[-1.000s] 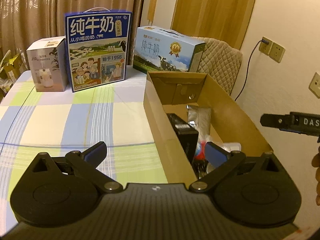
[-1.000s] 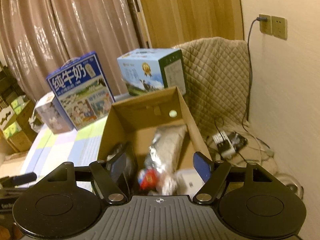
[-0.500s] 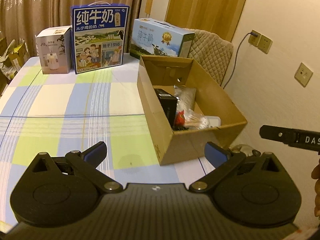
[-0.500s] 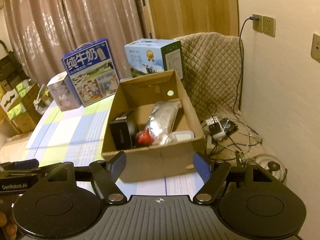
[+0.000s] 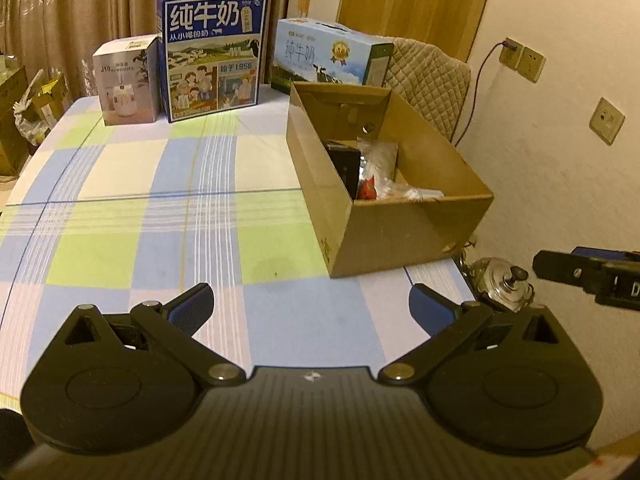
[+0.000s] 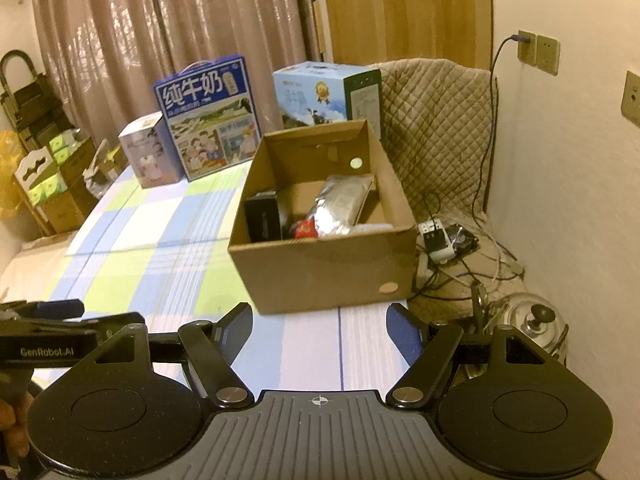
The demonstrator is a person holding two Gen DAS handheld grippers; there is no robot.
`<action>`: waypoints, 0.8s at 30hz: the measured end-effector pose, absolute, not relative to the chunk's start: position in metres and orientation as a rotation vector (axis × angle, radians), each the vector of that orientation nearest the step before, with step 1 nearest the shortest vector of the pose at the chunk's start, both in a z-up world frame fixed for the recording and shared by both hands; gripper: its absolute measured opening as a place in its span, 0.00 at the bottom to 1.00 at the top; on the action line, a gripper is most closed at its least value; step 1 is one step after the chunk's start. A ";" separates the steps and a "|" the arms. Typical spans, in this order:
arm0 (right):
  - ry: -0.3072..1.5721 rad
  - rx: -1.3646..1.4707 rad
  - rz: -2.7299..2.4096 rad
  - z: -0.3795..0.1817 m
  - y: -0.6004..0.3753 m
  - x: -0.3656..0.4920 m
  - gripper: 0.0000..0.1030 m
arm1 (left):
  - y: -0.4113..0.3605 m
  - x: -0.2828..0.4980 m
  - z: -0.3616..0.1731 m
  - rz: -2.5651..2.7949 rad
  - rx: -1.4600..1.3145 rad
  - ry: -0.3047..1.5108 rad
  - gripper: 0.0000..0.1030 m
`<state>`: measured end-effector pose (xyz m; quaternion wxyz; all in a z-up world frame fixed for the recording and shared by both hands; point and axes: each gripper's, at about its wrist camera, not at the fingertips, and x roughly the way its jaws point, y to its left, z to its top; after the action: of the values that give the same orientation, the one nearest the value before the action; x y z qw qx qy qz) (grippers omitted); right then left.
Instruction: Organize objects
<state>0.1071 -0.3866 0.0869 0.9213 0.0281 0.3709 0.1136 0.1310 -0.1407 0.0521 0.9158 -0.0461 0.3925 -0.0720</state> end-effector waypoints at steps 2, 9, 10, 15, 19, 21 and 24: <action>0.770 0.057 0.236 0.083 -0.385 0.101 0.69 | -0.140 0.126 0.052 -0.159 -0.092 0.813 0.99; 0.803 0.065 0.250 0.069 -0.378 0.091 0.69 | -0.136 0.116 0.048 -0.162 -0.083 0.816 0.99; 0.806 0.067 0.251 0.068 -0.378 0.090 0.69 | -0.135 0.115 0.047 -0.161 -0.082 0.817 0.99; 0.812 0.077 0.253 0.066 -0.377 0.090 0.69 | -0.133 0.115 0.046 -0.156 -0.080 0.818 0.99; 0.811 0.076 0.256 0.065 -0.375 0.090 0.69 | -0.131 0.116 0.046 -0.156 -0.082 0.817 0.99; 0.811 0.074 0.257 0.066 -0.373 0.090 0.69 | -0.130 0.116 0.046 -0.157 -0.082 0.816 0.99; 0.811 0.073 0.259 0.066 -0.372 0.092 0.69 | -0.131 0.118 0.046 -0.159 -0.083 0.816 0.99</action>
<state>0.0916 -0.3722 0.0660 0.9101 0.0352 0.3934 0.1256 0.1175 -0.1309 0.0461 0.9140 -0.0403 0.3963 -0.0771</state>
